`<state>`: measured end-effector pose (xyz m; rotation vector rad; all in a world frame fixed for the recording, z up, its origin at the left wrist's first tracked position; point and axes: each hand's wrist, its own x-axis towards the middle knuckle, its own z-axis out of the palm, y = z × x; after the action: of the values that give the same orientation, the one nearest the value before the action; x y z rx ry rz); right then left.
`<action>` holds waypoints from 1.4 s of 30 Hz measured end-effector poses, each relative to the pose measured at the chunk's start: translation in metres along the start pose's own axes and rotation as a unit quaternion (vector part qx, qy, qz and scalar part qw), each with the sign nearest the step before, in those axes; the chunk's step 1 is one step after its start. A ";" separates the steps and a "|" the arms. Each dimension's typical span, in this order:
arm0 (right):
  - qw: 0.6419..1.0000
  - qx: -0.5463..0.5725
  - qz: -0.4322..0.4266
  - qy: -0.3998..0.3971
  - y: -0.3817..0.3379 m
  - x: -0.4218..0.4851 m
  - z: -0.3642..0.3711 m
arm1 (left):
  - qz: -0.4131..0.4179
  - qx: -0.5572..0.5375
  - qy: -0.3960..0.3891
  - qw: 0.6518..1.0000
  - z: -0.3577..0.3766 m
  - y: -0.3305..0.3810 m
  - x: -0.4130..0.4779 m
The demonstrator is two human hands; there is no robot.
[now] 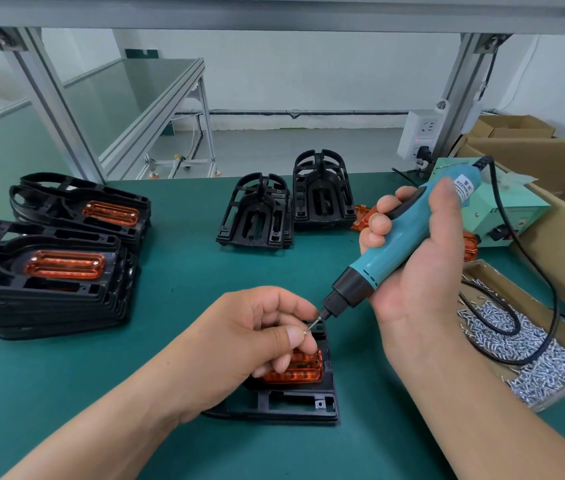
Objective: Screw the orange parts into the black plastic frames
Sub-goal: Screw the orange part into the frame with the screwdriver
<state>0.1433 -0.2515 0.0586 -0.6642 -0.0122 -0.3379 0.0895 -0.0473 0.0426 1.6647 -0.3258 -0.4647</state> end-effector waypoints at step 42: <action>0.996 -0.058 0.014 0.063 0.007 -0.007 -0.010 | 0.012 0.158 0.062 0.985 0.000 -0.009 0.000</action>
<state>0.1382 -0.2501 0.0456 -0.7556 0.1382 -0.3545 0.0892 -0.0463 0.0341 1.9858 -0.3393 -0.2988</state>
